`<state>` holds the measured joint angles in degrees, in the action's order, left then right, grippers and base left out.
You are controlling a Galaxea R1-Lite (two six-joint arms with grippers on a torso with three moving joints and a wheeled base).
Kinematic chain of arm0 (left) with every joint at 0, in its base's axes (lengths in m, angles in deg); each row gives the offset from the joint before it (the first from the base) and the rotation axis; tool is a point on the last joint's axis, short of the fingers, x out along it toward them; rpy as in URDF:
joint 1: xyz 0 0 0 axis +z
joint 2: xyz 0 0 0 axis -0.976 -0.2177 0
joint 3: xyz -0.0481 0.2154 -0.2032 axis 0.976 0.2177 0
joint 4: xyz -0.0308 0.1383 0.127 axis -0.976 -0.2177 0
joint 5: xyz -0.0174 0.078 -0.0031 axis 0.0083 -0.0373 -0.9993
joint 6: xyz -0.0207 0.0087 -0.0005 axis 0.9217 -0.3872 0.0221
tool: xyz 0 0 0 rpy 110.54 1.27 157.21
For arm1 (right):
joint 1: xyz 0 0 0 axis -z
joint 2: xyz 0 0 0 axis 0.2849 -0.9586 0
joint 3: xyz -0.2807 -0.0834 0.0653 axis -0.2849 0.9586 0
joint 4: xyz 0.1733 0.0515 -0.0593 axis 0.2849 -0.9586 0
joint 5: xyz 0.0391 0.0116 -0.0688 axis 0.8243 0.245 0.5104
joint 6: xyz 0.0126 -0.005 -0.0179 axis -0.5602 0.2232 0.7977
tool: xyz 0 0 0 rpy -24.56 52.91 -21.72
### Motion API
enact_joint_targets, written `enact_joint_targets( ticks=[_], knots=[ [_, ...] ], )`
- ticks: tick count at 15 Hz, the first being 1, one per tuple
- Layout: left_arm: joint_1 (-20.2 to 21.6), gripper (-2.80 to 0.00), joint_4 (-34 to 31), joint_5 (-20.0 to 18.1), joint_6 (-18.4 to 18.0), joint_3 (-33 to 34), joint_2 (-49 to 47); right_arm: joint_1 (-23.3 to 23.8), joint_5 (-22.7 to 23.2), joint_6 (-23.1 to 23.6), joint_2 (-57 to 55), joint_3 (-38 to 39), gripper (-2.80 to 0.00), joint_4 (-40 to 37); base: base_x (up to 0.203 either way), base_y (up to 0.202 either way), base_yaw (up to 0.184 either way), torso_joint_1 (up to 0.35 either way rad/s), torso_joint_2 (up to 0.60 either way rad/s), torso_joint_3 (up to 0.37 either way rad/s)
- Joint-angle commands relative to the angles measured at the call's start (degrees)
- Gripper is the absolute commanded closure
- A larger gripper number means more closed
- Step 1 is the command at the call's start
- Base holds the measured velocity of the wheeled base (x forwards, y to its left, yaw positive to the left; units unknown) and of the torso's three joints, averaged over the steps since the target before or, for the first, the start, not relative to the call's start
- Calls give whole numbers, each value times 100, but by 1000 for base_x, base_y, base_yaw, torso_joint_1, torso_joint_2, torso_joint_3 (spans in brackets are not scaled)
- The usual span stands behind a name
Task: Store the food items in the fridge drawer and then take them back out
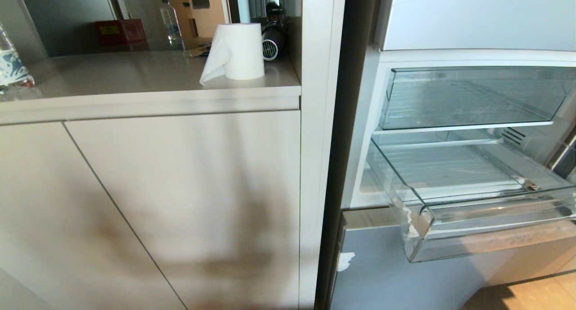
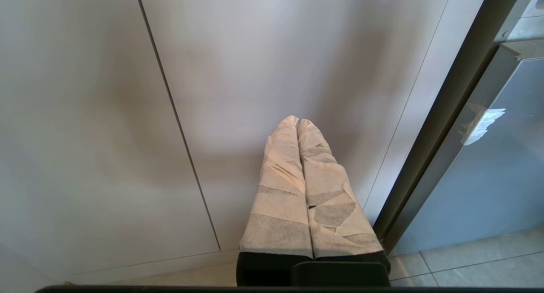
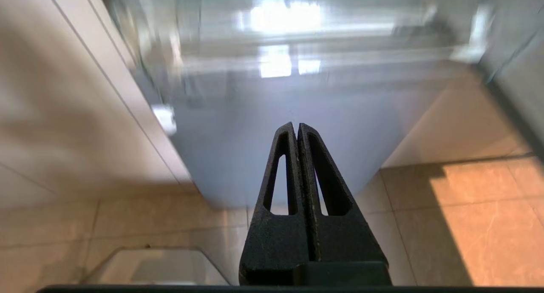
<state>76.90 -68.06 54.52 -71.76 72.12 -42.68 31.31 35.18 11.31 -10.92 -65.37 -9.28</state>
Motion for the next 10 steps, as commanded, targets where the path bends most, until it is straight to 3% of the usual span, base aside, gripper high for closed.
enact_joint_targets(
  ticks=[1,5,7,10],
  knots=[
    [0,0,1,1,8,0,4,0,-9,19,675,864,0,191,0,0,0,0,0,0],
    [0,0,1,1,2,0,-4,-291,-377,493,740,3005,0,2035,0,0,0,0,0,0],
    [0,0,1,1,8,0,-4,-595,-848,675,747,3634,0,2994,0,0,0,0,0,0],
    [0,0,1,1,8,0,-2,-895,-947,694,743,3643,0,2758,0,0,0,0,0,0]
  ],
)
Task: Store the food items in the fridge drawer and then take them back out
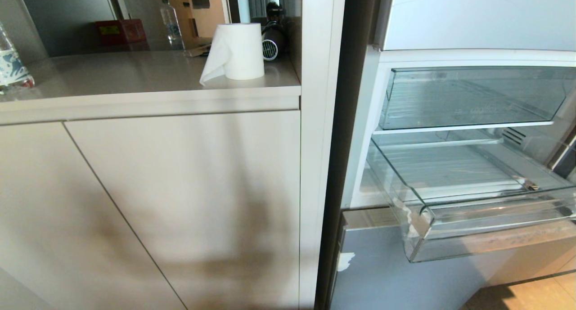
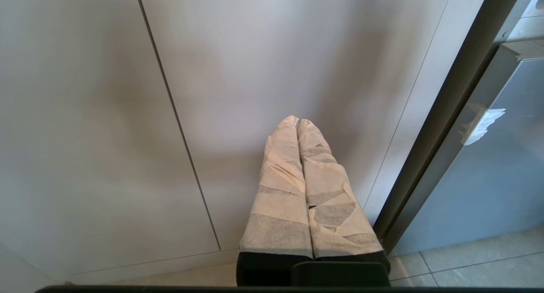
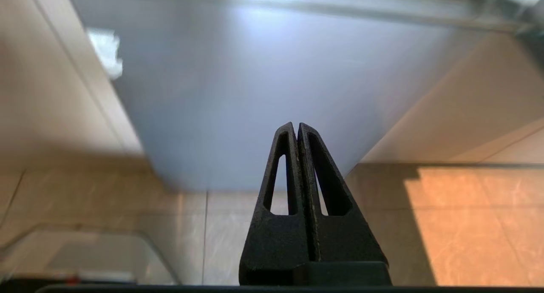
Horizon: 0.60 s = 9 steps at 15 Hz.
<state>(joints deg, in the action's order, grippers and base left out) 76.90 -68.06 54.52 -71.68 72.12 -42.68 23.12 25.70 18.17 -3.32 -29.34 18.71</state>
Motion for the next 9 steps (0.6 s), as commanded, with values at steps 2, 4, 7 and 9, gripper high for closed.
enact_joint_targets(
  ticks=[2,4,7,9],
  knots=[
    [0,0,1,1,0,0,-4,-379,25,19,47,39,0,-136,0,0,0,0,0,0],
    [0,0,1,1,0,0,-4,-432,7,-63,295,40,0,-140,0,0,0,0,0,0],
    [0,0,1,1,-3,0,1,-557,-112,-313,1261,42,0,-138,0,0,0,0,0,0],
    [0,0,9,1,9,0,0,-603,-169,-344,1660,42,0,-136,0,0,0,0,0,0]
  ],
)
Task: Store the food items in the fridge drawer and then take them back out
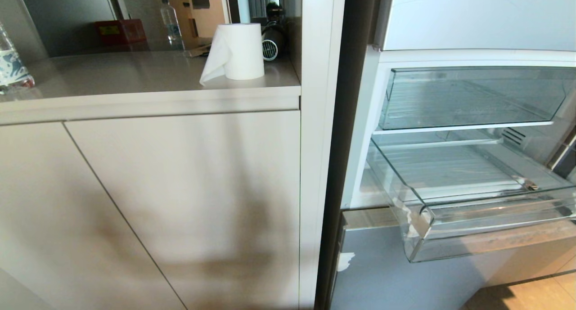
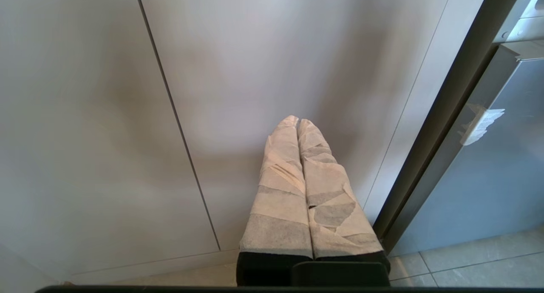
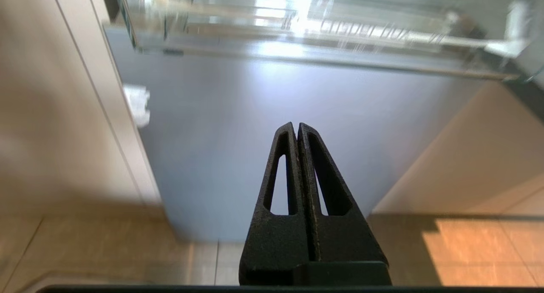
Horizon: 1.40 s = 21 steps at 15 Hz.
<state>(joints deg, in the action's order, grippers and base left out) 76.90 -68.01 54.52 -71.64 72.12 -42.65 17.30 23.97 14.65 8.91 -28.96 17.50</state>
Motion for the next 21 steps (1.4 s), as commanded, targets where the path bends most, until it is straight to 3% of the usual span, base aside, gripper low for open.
enact_joint_targets(
  ticks=[1,10,21],
  knots=[
    [0,0,5,1,5,0,2,-46,-25,-14,378,10,0,-15,0,0,0,0,0,0],
    [0,0,5,1,5,0,-6,-56,-11,-17,375,11,0,-15,1,0,-9,1,0,0],
    [0,0,5,1,5,0,-5,-51,-29,-193,375,2,0,0,0,8,-174,1,2,2]
  ],
)
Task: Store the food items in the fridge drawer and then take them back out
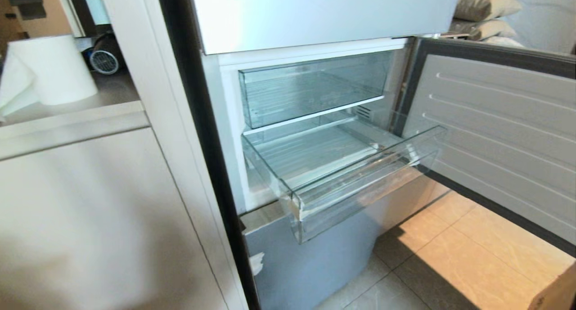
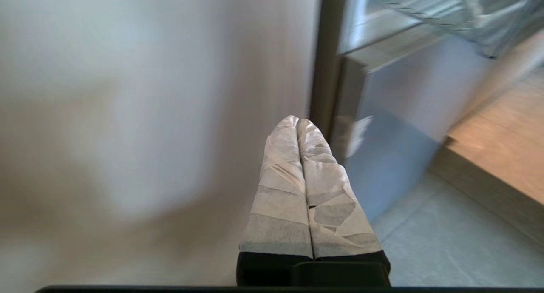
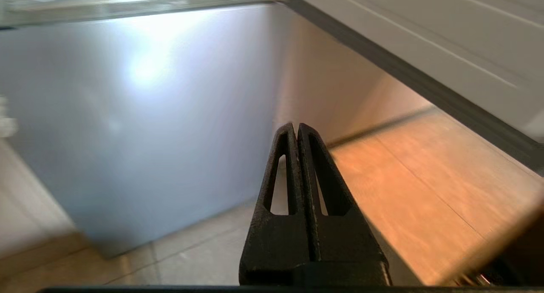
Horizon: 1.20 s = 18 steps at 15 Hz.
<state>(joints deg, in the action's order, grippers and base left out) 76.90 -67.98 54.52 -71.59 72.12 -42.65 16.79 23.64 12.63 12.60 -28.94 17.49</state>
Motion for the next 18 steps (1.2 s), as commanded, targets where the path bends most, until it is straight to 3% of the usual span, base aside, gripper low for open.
enact_joint_targets(
  ticks=[1,8,11,14,16,18],
  knots=[
    [0,0,0,1,0,0,2,2,5,0,6,5,0,4,3,8,-178,5,2,2],
    [0,0,2,1,0,0,-5,2,14,-26,6,0,0,4,0,8,-174,2,3,0],
    [0,0,1,1,0,0,2,2,-83,-7,-68,-98,0,47,0,2,-66,2,2,0],
    [0,0,2,1,0,0,2,127,-829,-756,-1311,-942,0,116,0,0,0,0,0,0],
    [0,0,2,1,-2,0,2,772,-1291,-1379,-2471,-1704,0,130,0,0,0,0,0,0],
    [0,0,-5,1,0,0,2,2103,-1332,-1694,-3150,-2171,0,161,0,0,0,0,0,0]
  ],
)
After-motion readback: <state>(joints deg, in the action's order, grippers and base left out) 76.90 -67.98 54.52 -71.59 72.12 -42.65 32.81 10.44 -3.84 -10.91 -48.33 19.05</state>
